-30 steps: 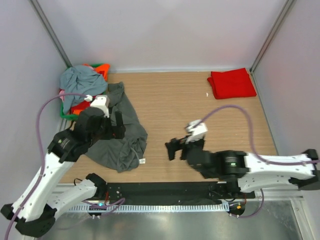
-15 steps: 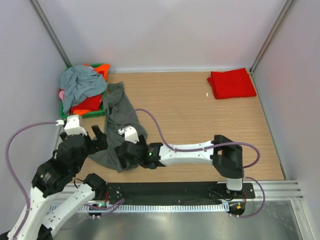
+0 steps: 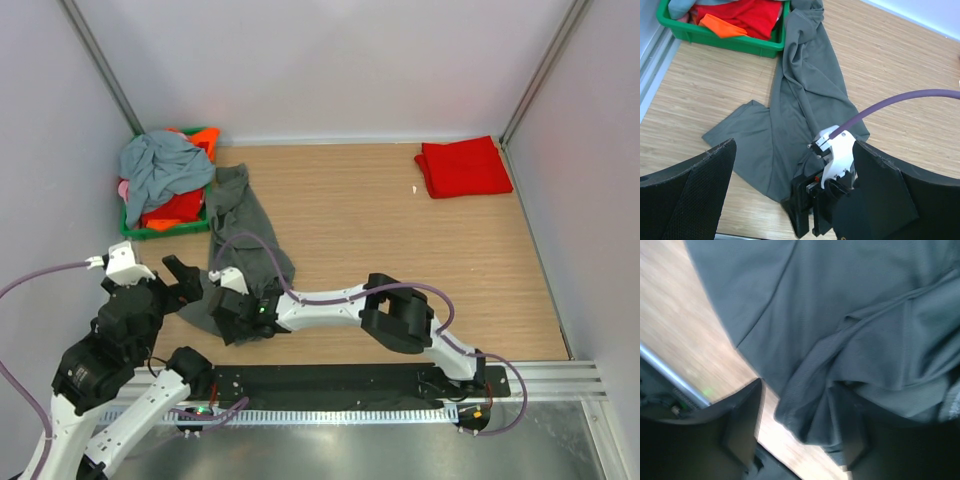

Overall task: Fold and stack the t-shirts
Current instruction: Move the tshirt to the center of the board

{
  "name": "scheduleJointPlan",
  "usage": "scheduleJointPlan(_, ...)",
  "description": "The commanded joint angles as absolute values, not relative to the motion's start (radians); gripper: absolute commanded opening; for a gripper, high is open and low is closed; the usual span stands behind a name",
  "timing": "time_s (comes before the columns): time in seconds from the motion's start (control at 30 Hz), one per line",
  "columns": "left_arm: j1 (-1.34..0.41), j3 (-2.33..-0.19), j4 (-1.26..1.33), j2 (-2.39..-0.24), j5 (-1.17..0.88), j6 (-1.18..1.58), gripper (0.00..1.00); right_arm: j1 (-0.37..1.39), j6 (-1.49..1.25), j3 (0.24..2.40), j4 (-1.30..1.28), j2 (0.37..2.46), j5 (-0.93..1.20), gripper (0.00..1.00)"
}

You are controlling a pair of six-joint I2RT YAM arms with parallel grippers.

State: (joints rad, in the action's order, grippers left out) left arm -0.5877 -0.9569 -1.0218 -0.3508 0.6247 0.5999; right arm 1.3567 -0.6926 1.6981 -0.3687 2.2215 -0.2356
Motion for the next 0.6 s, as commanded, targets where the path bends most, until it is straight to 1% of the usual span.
scheduleJointPlan(0.0,-0.588,-0.948,-0.976,-0.365,0.649,0.615,1.0,1.341,-0.726,1.741,-0.397,2.238,-0.229,0.59)
scheduleJointPlan(0.07,-0.588,-0.948,-0.979,-0.359,0.652,0.617,0.99,1.339,-0.727,1.74,-0.408,2.244,-0.241,0.49)
scheduleJointPlan(0.1,-0.588,-0.95,-0.976,-0.356,0.652,0.615,1.0,1.341,-0.726,1.738,-0.411,2.244,-0.242,0.39)
scheduleJointPlan(0.2,-0.588,-0.946,-0.977,-0.347,0.657,0.618,1.0,1.339,-0.724,1.736,-0.428,2.232,-0.259,0.22)
scheduleJointPlan(0.27,-0.588,-0.946,-0.976,-0.344,0.66,0.618,1.0,1.339,-0.721,1.733,-0.448,2.205,-0.271,0.2)
scheduleJointPlan(0.3,-0.588,-0.945,-0.976,-0.342,0.658,0.618,1.0,1.339,-0.716,1.73,-0.456,2.192,-0.284,0.11)
scheduleJointPlan(0.33,-0.588,-0.945,-0.974,-0.344,0.66,0.62,1.0,1.339,-0.713,1.727,-0.465,2.181,-0.291,0.07)
scheduleJointPlan(0.47,-0.588,-0.946,-0.977,-0.353,0.66,0.62,1.0,1.339,-0.703,1.735,-0.529,2.102,-0.35,0.05)
scheduleJointPlan(0.5,-0.588,-0.946,-0.979,-0.357,0.66,0.62,1.0,1.339,-0.696,1.736,-0.549,2.083,-0.38,0.02)
scheduleJointPlan(0.57,-0.588,-0.948,-0.98,-0.359,0.661,0.621,1.0,1.338,-0.686,1.738,-0.606,2.04,-0.422,0.01)
